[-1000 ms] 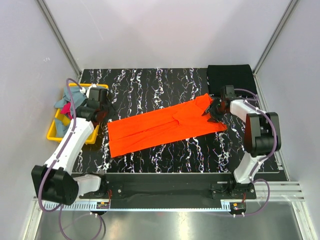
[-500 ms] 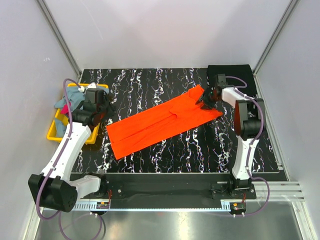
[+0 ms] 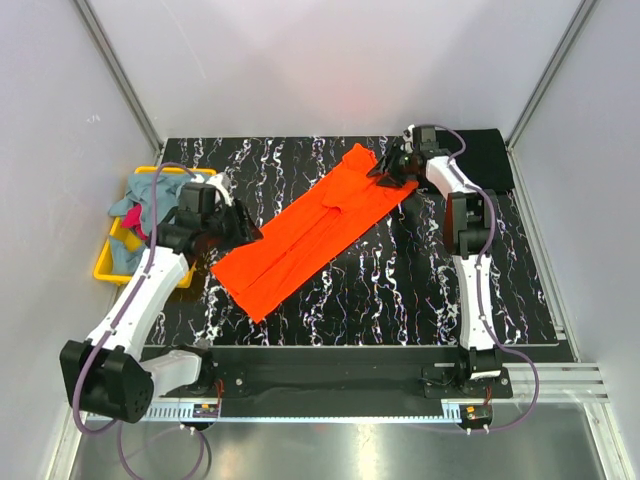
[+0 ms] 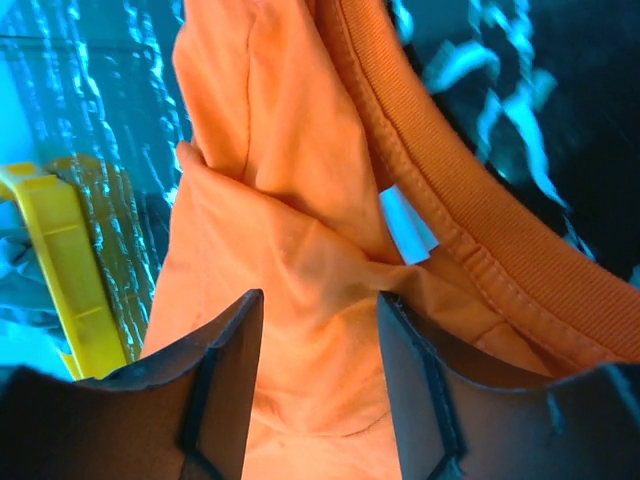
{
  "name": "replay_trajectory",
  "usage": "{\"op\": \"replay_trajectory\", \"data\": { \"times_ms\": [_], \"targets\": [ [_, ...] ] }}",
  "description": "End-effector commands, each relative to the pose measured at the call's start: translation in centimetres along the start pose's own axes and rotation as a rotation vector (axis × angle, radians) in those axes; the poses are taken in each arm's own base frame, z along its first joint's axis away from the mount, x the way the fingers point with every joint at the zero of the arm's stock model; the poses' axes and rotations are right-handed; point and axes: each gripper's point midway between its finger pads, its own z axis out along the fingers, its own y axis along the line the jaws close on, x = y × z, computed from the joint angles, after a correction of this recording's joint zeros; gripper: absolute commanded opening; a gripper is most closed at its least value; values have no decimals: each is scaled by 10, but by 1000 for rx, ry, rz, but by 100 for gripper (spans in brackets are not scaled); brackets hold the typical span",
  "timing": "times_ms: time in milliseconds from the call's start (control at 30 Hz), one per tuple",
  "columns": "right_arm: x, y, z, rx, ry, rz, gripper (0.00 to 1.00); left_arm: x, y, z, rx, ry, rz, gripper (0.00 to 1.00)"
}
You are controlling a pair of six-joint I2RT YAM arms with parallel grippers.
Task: Fold and stack the t-shirts
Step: Fold the tshirt
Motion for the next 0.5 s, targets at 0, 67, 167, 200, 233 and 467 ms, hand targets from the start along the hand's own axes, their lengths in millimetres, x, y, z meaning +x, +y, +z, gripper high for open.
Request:
{"op": "replay_trajectory", "data": {
  "times_ms": [0,67,167,200,233,467],
  "targets": [
    [-13,43,-4,-117,-7,-66,57,10,-23,5,110,38,95,56],
    [-28,59,-17,-112,-51,-81,60,27,-21,16,112,104,95,54],
    [-37,81,-48,-90,-89,-92,65,56,-34,28,184,224,116,48],
    [-38,88,-57,-93,-99,-98,69,65,-35,34,179,255,124,48],
    [-41,95,-73,-78,-126,-102,71,73,-35,38,154,264,157,48],
    [-18,85,-128,72,-192,-53,84,104,-17,68,0,312,180,45]
  ]
}}
